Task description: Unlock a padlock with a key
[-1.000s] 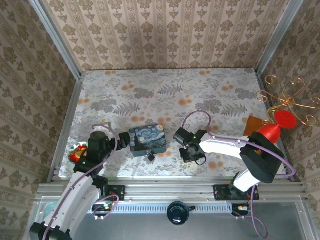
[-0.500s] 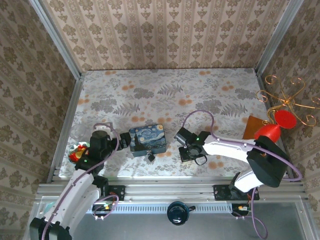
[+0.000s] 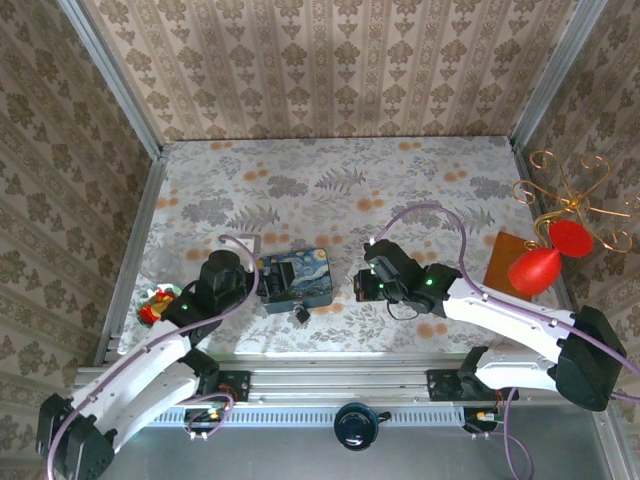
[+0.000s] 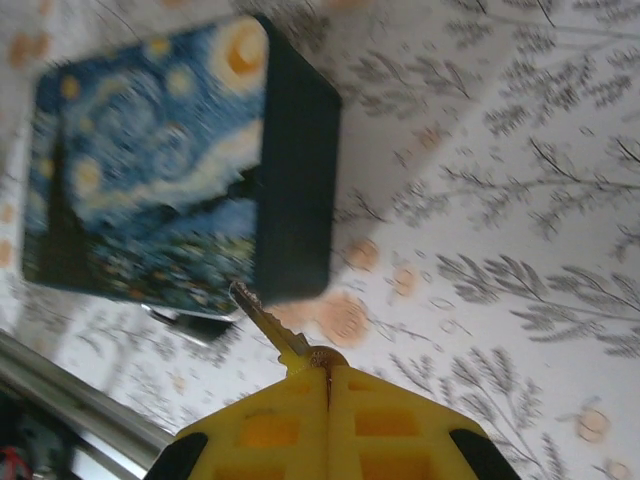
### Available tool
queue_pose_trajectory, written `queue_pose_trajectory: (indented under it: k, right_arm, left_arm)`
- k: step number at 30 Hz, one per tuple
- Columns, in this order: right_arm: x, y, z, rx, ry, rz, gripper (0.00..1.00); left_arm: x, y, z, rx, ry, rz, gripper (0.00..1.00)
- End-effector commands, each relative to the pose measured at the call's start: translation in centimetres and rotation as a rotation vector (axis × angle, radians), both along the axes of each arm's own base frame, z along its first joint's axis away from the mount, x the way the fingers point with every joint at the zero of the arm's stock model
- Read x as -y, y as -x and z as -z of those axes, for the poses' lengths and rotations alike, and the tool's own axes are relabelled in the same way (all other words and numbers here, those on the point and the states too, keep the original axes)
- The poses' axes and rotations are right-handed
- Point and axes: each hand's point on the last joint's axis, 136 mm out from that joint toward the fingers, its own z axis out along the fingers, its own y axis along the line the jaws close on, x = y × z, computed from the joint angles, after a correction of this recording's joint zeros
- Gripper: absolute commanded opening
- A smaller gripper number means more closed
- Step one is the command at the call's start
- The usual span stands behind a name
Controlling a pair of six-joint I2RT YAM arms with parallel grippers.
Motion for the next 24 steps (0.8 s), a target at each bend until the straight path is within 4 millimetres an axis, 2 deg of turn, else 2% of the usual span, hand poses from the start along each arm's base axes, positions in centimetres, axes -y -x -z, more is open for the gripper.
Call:
queue_pose_trajectory:
  k: [1,5,11,17,20,24]
  right_arm:
    - [-1.9,-2.4,-4.7,0.103,-0.179,0.081,0.00]
    - [-3.0,-3.0,-6.5,0.187,-0.241,0.063,0.00]
    - [-4.1,-2.9,-7.6,0.250,-0.304,0.013,0.00]
    - [-3.5,-2.7,-7.9,0.264,-0.304,0.020,0.00]
    - [-3.8,-2.4,-9.5,0.272,-0.366,0.009,0.00]
    - [-3.3,-2.0,-11.8,0.269,-0.382,0.018,0.00]
  left_arm:
    - [3.3,0.0,-3.3,0.032,0.138,0.049,0.90]
    - [6.0,0.4,-4.6,0.025,0.173,0.095,0.83]
    - [6.9,0.2,-5.5,-0.006,0.262,0.066,0.75]
    - [7.5,0.0,-5.2,-0.035,0.339,0.057,0.72]
    - [7.6,0.5,-5.9,0.081,0.262,0.145,0.75]
    - [6.9,2.2,-7.8,0.396,0.118,0.317,0.79]
